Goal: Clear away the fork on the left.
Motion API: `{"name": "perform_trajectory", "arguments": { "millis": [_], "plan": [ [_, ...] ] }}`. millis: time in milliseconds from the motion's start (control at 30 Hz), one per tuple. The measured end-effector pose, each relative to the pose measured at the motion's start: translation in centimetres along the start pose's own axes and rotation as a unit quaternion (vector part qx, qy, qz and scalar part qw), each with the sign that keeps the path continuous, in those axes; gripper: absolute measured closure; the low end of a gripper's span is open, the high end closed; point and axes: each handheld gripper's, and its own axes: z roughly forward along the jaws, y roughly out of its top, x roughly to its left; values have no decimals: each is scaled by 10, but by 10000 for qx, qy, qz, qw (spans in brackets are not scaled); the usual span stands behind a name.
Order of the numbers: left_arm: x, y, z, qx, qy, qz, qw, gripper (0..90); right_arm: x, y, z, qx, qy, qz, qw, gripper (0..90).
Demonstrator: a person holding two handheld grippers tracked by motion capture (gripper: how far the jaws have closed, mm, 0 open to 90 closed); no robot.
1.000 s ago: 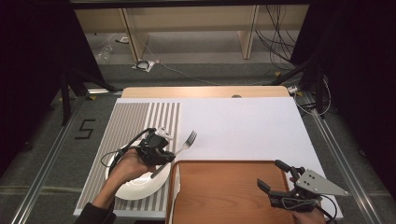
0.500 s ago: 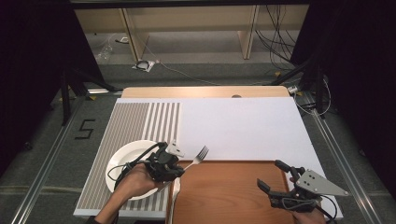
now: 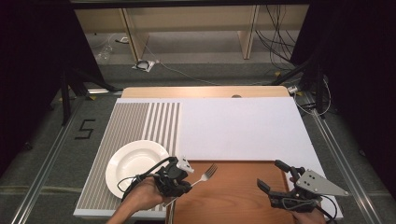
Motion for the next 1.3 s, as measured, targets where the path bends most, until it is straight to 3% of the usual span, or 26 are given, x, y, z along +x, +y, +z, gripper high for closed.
{"name": "perform_trajectory", "arguments": {
  "millis": [400,1000,1300],
  "plan": [
    [-20,1,19,254,-304,165,9991,834,1,0,0,32,5,-17,10000,153],
    [-37,-2,40,519,-593,178,9967,834,1,0,0,27,7,-22,10000,153],
    [-41,-5,49,666,-629,129,9957,834,1,0,0,38,7,-27,10000,153]
  ]
}}
